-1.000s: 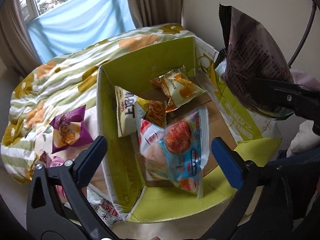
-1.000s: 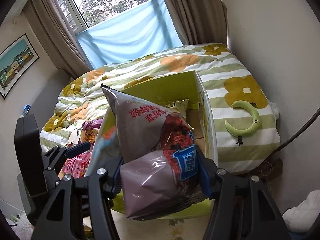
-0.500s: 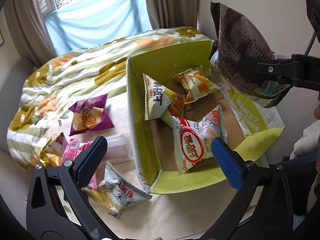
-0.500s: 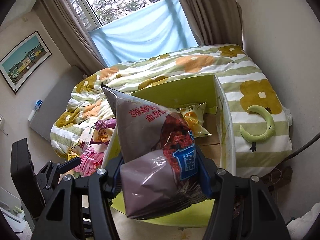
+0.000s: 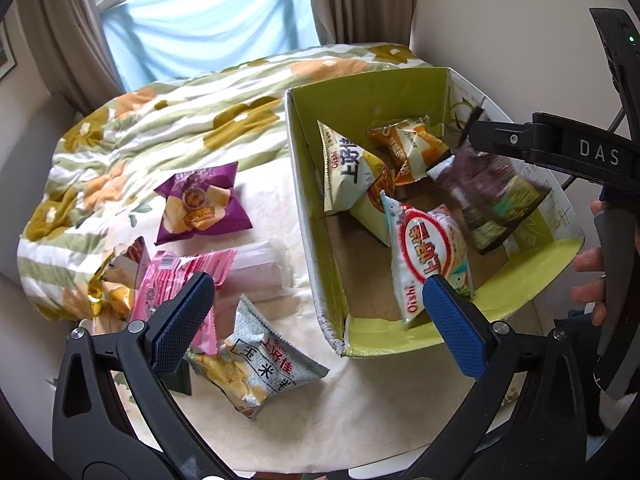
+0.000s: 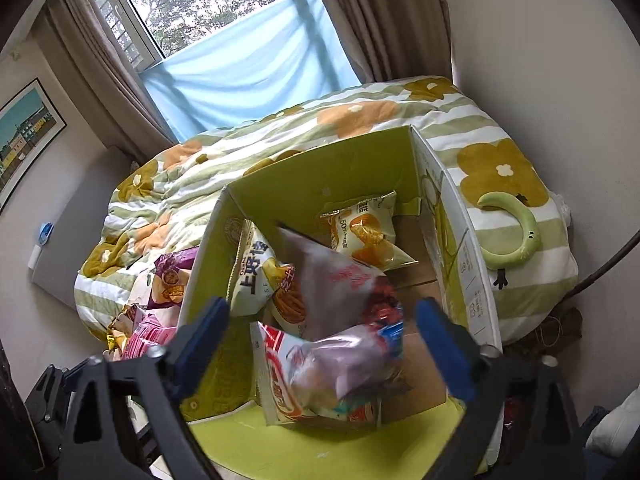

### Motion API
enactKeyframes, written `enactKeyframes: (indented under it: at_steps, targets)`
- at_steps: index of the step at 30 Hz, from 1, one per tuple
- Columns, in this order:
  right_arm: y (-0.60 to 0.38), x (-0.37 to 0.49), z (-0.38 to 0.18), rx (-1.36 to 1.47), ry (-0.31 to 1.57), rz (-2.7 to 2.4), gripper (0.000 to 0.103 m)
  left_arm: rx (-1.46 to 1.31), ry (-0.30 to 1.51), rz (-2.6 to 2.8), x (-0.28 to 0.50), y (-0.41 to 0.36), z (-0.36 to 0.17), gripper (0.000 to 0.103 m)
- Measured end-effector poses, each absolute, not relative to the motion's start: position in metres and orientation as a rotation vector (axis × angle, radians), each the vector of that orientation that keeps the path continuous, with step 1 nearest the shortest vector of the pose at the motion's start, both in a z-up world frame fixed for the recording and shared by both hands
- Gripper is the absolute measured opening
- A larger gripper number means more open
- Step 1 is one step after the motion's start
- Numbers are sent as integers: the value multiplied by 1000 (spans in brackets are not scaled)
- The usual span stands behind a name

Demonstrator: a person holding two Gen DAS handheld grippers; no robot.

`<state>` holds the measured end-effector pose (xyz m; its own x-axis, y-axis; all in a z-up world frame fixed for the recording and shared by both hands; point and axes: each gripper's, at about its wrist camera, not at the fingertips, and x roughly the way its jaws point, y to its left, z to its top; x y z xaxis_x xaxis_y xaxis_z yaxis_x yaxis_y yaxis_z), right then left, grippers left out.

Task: Organize snacks
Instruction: 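Release the shrimp bag from the left gripper while the right drops the brown bag into the box, then move the left gripper to the dark green packet while the right approaches the green-white chip bag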

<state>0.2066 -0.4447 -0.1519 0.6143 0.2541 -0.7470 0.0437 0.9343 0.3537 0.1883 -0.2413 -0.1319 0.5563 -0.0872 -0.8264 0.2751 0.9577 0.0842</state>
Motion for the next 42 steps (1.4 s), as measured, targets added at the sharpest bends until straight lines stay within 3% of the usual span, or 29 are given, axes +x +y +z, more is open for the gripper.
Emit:
enactKeyframes:
  at_steps: [10, 19, 32, 42]
  targets:
    - [-442, 186, -149, 279, 887, 141, 103, 185, 969, -216, 177, -238, -135, 103]
    - [-420, 167, -103, 163, 837, 240, 103, 130, 895, -142, 151, -212, -98, 103]
    - [-339, 129, -76, 115, 765, 330, 103, 71, 875, -20, 113, -96, -89, 103]
    - [-258, 105, -105, 144, 819, 284, 103, 55, 967, -71, 109, -6, -119, 103]
